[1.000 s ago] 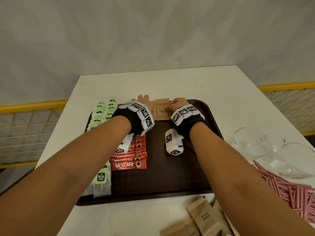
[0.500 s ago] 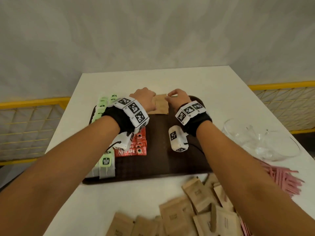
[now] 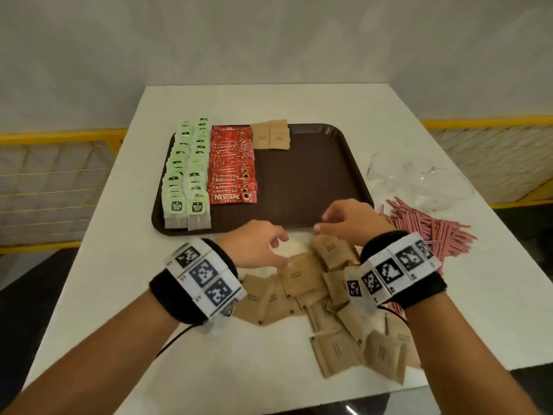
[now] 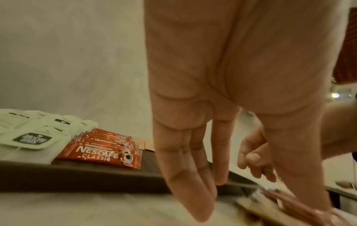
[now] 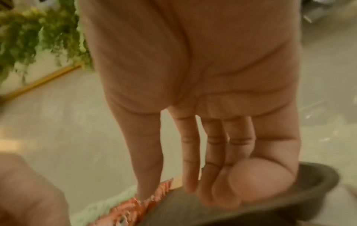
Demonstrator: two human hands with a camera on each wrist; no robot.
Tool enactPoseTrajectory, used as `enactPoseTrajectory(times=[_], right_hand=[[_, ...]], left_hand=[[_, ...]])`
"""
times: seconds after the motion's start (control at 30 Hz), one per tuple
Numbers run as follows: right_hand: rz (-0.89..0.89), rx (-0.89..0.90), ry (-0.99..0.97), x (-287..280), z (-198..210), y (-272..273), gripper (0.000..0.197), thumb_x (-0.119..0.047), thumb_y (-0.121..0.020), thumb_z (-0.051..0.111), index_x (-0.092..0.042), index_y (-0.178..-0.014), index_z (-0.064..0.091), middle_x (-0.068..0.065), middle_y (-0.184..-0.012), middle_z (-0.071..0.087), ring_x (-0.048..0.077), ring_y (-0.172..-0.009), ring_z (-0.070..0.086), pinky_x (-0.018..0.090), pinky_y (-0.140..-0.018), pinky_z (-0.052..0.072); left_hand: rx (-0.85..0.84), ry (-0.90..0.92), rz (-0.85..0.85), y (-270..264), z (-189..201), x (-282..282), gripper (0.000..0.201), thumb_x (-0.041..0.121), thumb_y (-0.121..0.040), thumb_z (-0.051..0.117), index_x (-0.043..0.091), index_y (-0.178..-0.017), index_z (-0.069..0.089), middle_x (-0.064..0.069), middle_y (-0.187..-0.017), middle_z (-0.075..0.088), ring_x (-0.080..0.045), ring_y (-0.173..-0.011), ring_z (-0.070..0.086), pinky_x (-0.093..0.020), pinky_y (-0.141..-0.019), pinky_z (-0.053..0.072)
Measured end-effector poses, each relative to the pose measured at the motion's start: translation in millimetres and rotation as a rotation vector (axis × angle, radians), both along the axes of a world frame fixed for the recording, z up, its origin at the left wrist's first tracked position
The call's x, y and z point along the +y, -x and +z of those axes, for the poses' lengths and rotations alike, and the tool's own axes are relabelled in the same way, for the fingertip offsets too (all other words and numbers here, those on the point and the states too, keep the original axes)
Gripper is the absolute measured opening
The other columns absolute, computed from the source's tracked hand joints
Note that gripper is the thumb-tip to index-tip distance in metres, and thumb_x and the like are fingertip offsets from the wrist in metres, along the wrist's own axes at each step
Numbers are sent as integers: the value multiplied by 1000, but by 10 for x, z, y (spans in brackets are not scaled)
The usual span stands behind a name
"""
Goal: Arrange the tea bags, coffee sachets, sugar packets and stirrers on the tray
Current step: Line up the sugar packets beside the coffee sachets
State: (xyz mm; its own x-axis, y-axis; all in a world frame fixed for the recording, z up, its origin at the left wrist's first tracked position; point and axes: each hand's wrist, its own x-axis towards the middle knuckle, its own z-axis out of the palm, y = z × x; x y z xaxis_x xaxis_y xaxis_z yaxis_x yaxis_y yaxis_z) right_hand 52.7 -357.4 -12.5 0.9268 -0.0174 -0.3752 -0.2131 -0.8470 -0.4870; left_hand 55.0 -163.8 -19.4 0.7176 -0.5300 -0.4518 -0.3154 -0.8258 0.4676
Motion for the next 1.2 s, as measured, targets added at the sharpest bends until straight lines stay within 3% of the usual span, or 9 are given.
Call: enactPoseTrajectory(times=[0.1, 0.27, 0.4, 0.6, 0.7, 0.8, 0.87, 1.1, 1.2], right_hand=[[-61, 37, 164, 35, -91, 168, 40, -35, -83, 67, -9, -112, 57, 8, -111, 59, 24, -103, 58, 34, -87, 49], [-64, 30, 239, 110, -240, 235, 45, -21, -75, 71, -10, -112, 49, 11, -111, 58, 29, -103, 57, 37, -88, 51], [-149, 55, 36, 12, -249, 199, 45, -18, -75, 75, -13, -112, 49, 8, -108, 55, 25, -100, 58, 36, -85, 51], [-116, 77, -251, -109, -176, 107, 13, -20, -81, 72, -17, -76, 60, 1, -77, 60, 11, -68, 54, 21, -57, 42], [-134, 88, -455, -119, -124, 29, 9, -19, -84, 68, -16, -77, 63, 2, -82, 64, 12, -70, 56, 22, -59, 44], [-142, 117, -634, -125, -79, -114, 7, -13, -87, 64, -13, -80, 64, 5, -89, 67, 16, -78, 61, 24, -63, 48], [-154, 134, -719, -124, -72, -239, 12, -8, -88, 61, -11, -77, 63, 5, -83, 65, 14, -71, 59, 24, -62, 48], [-171, 162, -738, -70, -62, -727, 13, 0, -89, 57, -12, -85, 59, 5, -93, 63, 20, -88, 62, 32, -77, 54], [-205, 207, -744, -33, -45, -1005, 14, -1, -90, 56, -12, -82, 59, 10, -95, 60, 26, -91, 60, 36, -76, 54]], left_hand=[[15, -90, -37, 132, -141, -149, 68, 43, -79, 70, 14, -135, 44, -5, -126, 49, -18, -105, 51, -26, -88, 41], [-32, -118, -36, 195, -284, -279, 65, 39, -74, 75, 13, -126, 47, -6, -116, 43, -24, -105, 50, -36, -90, 44], [-24, -52, 26, 142, -269, -214, 50, 29, -76, 75, 17, -119, 53, -2, -111, 52, -17, -98, 50, -27, -81, 42], [102, 137, 120, -67, -159, 61, 12, 20, -83, 70, 20, -93, 62, 6, -84, 57, -4, -72, 54, -17, -66, 46], [264, 280, 203, -198, 1, 196, 5, 12, -87, 64, 17, -89, 61, 1, -85, 61, -6, -72, 61, -17, -64, 54], [277, 326, 271, -416, 168, 310, 7, 9, -89, 60, 15, -92, 60, -8, -99, 67, -18, -89, 65, -25, -73, 56], [249, 326, 291, -591, 246, 366, 11, 5, -89, 59, 15, -93, 58, -7, -97, 67, -15, -86, 65, -22, -71, 56], [137, 321, 310, -1230, 345, 284, 24, -4, -87, 57, 6, -109, 58, -5, -92, 61, -13, -81, 63, -20, -70, 55], [83, 270, 314, -1523, 346, 152, 26, -2, -88, 57, 7, -112, 58, -4, -95, 57, -12, -79, 61, -19, -69, 53]])
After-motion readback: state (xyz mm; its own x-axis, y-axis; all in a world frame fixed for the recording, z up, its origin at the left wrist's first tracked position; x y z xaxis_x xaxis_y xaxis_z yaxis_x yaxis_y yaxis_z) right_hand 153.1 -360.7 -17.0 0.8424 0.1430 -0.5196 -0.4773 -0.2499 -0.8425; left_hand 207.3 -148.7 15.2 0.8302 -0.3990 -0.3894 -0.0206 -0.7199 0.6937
